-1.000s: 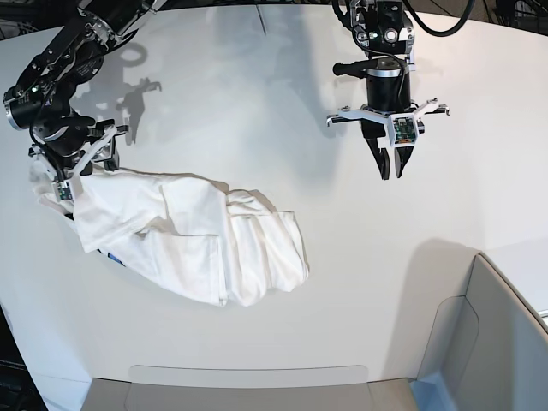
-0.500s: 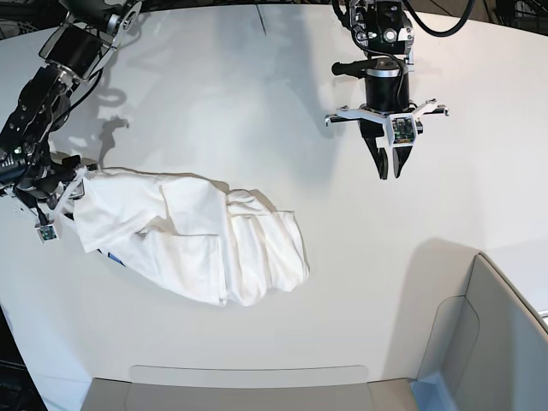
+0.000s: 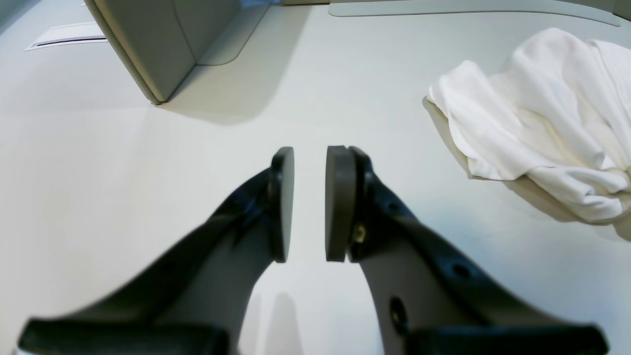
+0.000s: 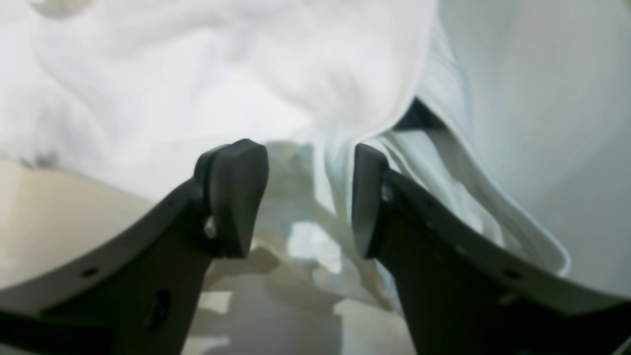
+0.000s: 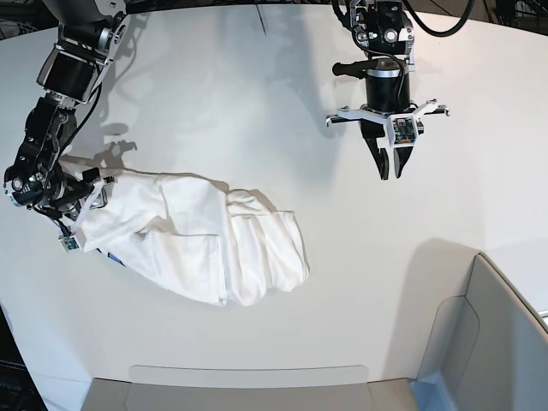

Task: Layout the t-shirt on the table in an organized manner, then fold the t-shirt properly
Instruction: 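Drag the grasped t-shirt with the right gripper to spread it out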

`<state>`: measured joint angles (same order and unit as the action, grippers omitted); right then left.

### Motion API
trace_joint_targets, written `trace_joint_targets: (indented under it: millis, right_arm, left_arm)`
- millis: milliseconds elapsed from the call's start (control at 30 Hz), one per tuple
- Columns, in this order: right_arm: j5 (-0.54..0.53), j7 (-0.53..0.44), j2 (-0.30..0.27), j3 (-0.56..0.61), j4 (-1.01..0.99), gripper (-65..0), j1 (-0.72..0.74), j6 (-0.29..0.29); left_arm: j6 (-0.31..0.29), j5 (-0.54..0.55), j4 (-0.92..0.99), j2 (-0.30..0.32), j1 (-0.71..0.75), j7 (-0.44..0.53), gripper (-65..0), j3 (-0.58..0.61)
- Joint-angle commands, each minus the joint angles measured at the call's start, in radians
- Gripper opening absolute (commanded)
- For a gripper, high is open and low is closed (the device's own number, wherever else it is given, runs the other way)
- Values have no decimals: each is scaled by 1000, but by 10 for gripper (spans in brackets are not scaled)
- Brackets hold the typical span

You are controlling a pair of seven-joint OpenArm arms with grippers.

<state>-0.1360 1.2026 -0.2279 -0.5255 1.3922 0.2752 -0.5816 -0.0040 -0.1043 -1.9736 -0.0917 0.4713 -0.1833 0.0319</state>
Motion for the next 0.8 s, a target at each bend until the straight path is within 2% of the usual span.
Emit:
trace_joint_targets:
  millis: [0, 100, 400, 433, 500, 600, 700, 767]
  right_arm:
    - [-3, -34, -21, -2, -1, -347, 35, 38]
    - [-3, -74, -21, 0, -38, -347, 37, 73]
    - [-3, -80, -34, 11, -104, -353, 37, 71]
    - [-3, -80, -34, 35, -107, -371, 37, 70]
    - [-3, -80, -34, 103, -89, -452, 29, 70]
    - [-3, -74, -34, 166, -6, -636, -6, 76]
    - [-3, -65, -28, 196, 154, -650, -78, 76]
    - [-3, -19, -35, 259, 252, -650, -132, 76]
  left_arm:
    - [0, -2, -20, -3, 1, 23, -522, 3]
    - [0, -2, -20, -3, 1, 23, -522, 3]
    - [0, -2, -19, -4, -1, 23, -522, 1]
    - [0, -2, -19, -4, -1, 23, -522, 1]
    - [0, -2, -19, -6, -3, 23, -522, 1]
    - [0, -2, -19, -9, -15, 21, -522, 1]
    - [0, -2, -17, -9, -15, 21, -522, 1]
    - [0, -2, -17, -7, -15, 21, -522, 1]
